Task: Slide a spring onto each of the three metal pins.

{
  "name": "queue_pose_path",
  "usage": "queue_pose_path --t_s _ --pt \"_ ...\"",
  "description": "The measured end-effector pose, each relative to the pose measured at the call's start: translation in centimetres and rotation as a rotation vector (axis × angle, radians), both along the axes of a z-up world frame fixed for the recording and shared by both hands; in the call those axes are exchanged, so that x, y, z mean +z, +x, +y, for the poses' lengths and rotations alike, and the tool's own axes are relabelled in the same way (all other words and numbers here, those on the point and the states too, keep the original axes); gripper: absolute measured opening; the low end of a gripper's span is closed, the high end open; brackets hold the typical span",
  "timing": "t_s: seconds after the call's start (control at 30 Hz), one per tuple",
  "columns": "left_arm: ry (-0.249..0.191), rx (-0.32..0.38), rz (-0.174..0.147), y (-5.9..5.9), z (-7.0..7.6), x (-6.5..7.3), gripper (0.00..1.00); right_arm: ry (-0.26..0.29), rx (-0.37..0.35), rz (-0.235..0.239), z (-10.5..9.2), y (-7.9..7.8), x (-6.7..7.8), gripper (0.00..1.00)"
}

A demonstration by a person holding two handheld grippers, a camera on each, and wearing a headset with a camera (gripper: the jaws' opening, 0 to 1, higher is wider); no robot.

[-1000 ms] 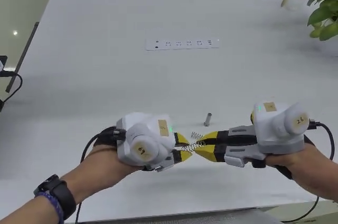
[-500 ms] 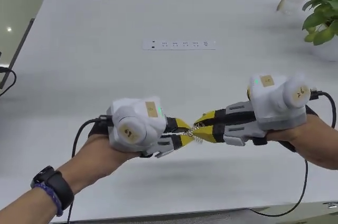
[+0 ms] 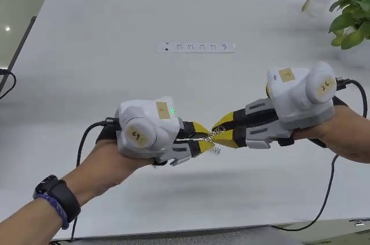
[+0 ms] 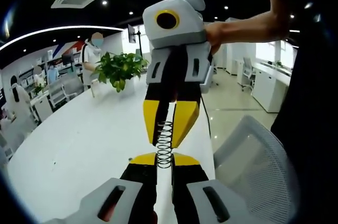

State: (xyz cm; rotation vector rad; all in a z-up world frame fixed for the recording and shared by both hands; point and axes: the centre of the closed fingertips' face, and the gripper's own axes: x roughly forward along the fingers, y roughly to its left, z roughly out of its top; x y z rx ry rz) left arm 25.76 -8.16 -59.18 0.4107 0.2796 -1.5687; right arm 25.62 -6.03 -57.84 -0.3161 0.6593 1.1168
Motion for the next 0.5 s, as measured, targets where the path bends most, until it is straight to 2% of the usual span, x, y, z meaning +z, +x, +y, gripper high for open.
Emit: queue_pose_path --t_s 0.17,0.5 --pt "-0.023 -0.003 0.006 0.03 -0.42 0.72 0.01 -0.067 0.091 -0.017 -0.13 -0.25 0.44 0.12" --pt "-0.024 -0.024 0.004 -0.3 -0.53 1.06 0.01 -0.157 0.233 -0.031 0.16 -0.73 0.6 0.11"
